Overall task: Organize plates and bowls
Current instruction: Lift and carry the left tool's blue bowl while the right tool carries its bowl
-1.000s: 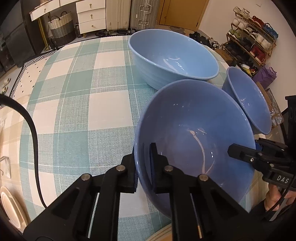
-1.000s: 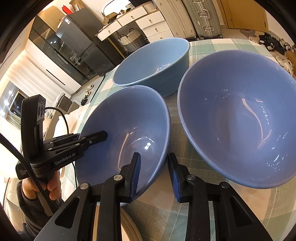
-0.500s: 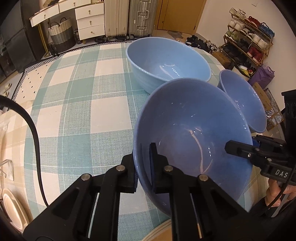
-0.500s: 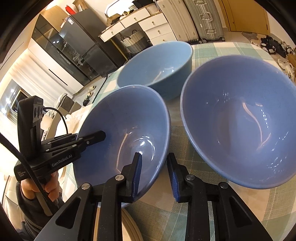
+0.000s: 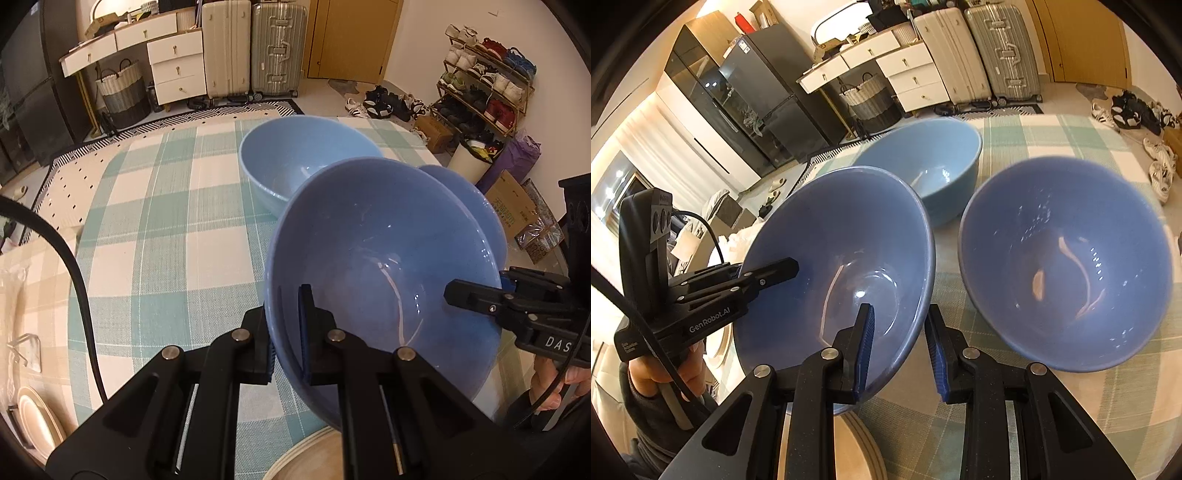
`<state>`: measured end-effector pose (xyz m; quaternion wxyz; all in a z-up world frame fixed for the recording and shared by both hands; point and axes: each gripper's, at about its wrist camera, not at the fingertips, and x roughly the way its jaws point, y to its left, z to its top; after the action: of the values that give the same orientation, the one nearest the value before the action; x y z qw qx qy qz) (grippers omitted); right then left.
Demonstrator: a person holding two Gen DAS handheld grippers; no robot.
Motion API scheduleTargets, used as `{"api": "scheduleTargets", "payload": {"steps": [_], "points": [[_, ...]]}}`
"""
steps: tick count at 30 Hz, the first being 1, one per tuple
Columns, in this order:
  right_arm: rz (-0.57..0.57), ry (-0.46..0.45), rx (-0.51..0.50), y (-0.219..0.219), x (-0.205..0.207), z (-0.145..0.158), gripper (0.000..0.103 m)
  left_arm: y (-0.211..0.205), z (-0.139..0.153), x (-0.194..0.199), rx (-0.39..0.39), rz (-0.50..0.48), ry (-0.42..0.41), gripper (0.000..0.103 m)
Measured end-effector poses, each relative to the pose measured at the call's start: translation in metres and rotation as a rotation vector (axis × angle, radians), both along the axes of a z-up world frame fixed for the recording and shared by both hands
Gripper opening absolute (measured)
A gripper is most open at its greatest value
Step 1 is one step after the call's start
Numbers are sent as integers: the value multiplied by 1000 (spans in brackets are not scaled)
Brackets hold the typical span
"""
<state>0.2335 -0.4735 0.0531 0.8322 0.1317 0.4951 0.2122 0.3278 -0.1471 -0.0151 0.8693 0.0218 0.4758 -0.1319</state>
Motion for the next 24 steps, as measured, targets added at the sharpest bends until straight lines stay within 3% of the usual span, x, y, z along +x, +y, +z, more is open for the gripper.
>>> {"api": "scheduleTargets", "payload": {"steps": [13, 24], "points": [[-68, -83, -6, -37, -5, 49, 29, -54, 56, 2, 2, -56, -60, 8], [-148, -124, -2, -90, -6, 77, 29, -123, 81, 0, 12, -113, -61, 9]]}}
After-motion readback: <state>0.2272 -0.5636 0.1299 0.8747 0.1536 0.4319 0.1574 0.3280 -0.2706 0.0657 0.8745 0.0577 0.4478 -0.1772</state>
